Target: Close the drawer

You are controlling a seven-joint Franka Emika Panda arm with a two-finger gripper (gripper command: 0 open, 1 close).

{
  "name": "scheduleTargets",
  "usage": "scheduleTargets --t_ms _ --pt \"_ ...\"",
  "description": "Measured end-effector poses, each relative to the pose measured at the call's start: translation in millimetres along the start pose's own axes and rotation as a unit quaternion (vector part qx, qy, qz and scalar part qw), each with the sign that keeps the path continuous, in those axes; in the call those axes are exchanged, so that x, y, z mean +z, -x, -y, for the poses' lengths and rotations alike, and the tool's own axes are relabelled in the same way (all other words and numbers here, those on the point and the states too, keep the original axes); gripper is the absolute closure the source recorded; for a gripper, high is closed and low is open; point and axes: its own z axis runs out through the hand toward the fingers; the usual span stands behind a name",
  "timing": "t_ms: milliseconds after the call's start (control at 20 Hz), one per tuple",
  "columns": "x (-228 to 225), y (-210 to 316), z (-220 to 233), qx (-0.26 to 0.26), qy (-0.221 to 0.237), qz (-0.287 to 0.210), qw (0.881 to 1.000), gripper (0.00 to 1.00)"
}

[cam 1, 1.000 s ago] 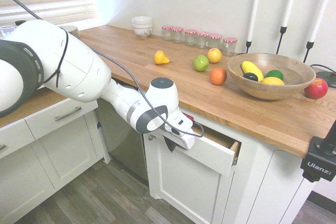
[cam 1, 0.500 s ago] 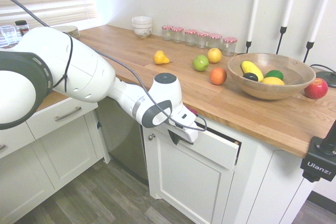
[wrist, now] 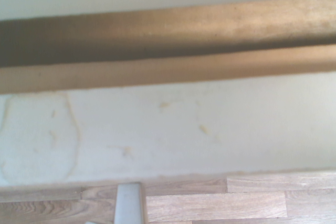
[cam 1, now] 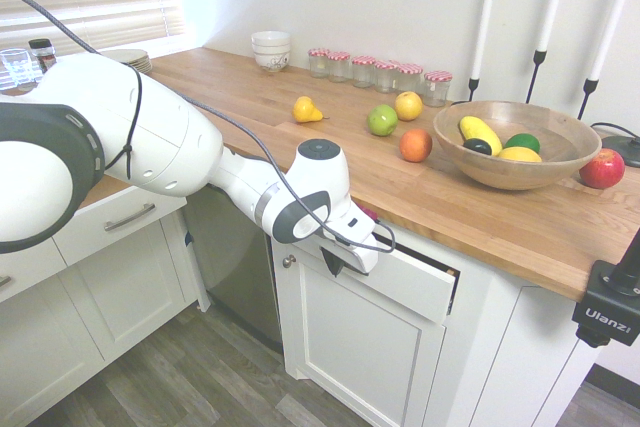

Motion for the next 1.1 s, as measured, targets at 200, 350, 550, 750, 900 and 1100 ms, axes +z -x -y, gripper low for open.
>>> scheduleTargets --t_ms 200,350,550,750,900,1100 --pt "0.8 -1.2 -3.1 0.002 0.004 0.006 1.000 1.00" --pt "1.5 3.4 -12.9 0.006 0.020 0.023 1.000 1.00" --pt "-17.9 24.9 -34.4 0.005 0.053 0.060 0.997 1.00" --pt "-64.1 43.8 -53.1 0.002 0.067 0.076 0.995 0.00" --pt "-94.1 63.1 -71.7 -0.003 0.076 0.082 0.994 0.00" --pt "-121.9 93.6 -102.5 -0.006 0.079 0.082 0.993 0.00"
